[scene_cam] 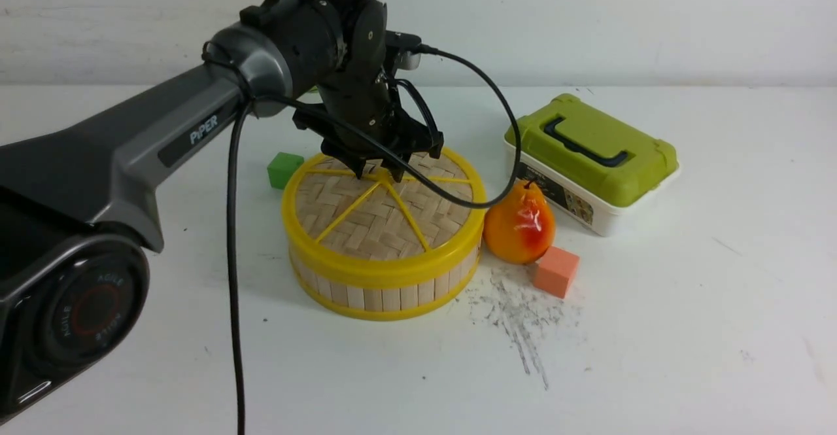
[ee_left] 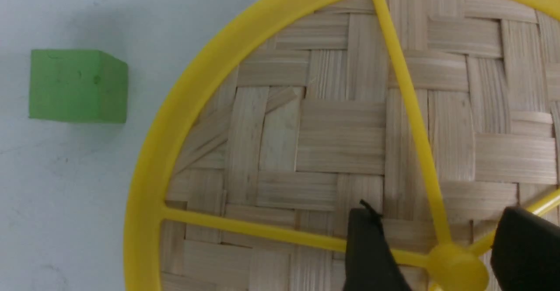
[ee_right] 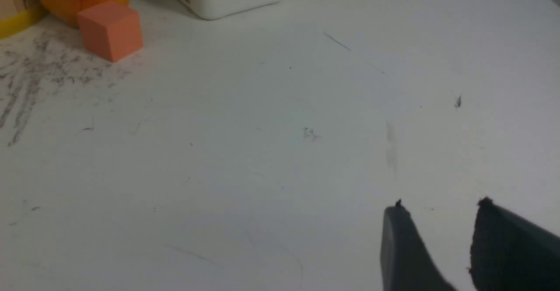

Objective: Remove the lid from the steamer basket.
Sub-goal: Use the left arm to lift the lid of the steamer, then use the left arm to place the steamer lid on the table

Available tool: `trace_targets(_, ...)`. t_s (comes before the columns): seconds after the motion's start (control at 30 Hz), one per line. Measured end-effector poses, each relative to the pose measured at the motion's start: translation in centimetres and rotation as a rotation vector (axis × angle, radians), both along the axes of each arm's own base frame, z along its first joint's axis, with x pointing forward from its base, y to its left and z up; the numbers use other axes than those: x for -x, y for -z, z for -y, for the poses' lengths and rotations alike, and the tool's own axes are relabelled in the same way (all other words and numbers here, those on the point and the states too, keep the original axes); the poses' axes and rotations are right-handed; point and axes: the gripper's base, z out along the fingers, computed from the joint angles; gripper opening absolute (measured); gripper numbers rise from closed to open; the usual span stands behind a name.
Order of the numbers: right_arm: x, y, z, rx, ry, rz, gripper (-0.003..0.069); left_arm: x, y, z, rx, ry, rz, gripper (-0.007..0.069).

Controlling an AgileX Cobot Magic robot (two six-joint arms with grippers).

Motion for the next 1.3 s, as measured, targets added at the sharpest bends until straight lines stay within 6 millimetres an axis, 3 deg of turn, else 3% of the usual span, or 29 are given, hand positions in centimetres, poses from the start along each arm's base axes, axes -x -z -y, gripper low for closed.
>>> trace_targets(0.1,0.0,0.0,0.0,0.0,0.0,0.0,0.0239,0.1,0.1,0.0,-0.002,-0.002,-0.015,0.0306)
trace_targets(0.23,0.0,0.0,0.0,0.0,0.0,0.0,0.0239,0.2,0.0,0.1,0.013,-0.003,-0.025,0.0117)
trace_targets(0.5,0.0,0.0,0.0,0.0,0.0,0.0,0.0239,0.7,-1.1,-0.1,0.014,-0.005,-0.025,0.011)
trace_targets(0.63,0.0,0.0,0.0,0.0,0.0,0.0,0.0239,1.7,-5.4,-0.7,0.048,0.0,0.06,0.011)
trace_targets(0.67,0.0,0.0,0.0,0.0,0.0,0.0,0.0239,1.8,-5.7,-0.8,0.047,0.003,0.067,0.011)
trace_targets(0.77,0.0,0.0,0.0,0.0,0.0,0.0,0.0239,3.3,-10.5,-2.0,0.052,0.007,0.193,0.011)
trace_targets(0.9,0.0,0.0,0.0,0.0,0.0,0.0,0.0239,4.4,-14.8,-5.3,0.02,-0.049,0.32,0.011)
trace_targets(1.03,0.0,0.0,0.0,0.0,0.0,0.0,0.0239,4.1,-16.1,-9.9,-0.023,-0.158,0.332,0.011)
trace_targets(1.07,0.0,0.0,0.0,0.0,0.0,0.0,0.0239,3.8,-15.9,-11.5,-0.037,-0.199,0.31,0.011)
trace_targets(1.1,0.0,0.0,0.0,0.0,0.0,0.0,0.0239,3.7,-15.9,-11.8,-0.039,-0.205,0.309,0.011)
trace_targets(1.13,0.0,0.0,0.0,0.0,0.0,0.0,0.0239,3.3,-15.2,-14.3,-0.047,-0.272,0.267,0.011)
trace_targets(1.23,0.0,0.0,0.0,0.0,0.0,0.0,0.0239,2.6,-12.7,-18.3,-0.016,-0.392,0.169,0.011)
trace_targets(1.27,0.0,0.0,0.0,0.0,0.0,0.0,0.0239,2.6,-12.4,-18.2,-0.013,-0.393,0.163,0.011)
trace_targets(1.3,0.0,0.0,0.0,0.0,0.0,0.0,0.0239,2.2,-10.0,-20.3,0.0,-0.456,0.101,0.011)
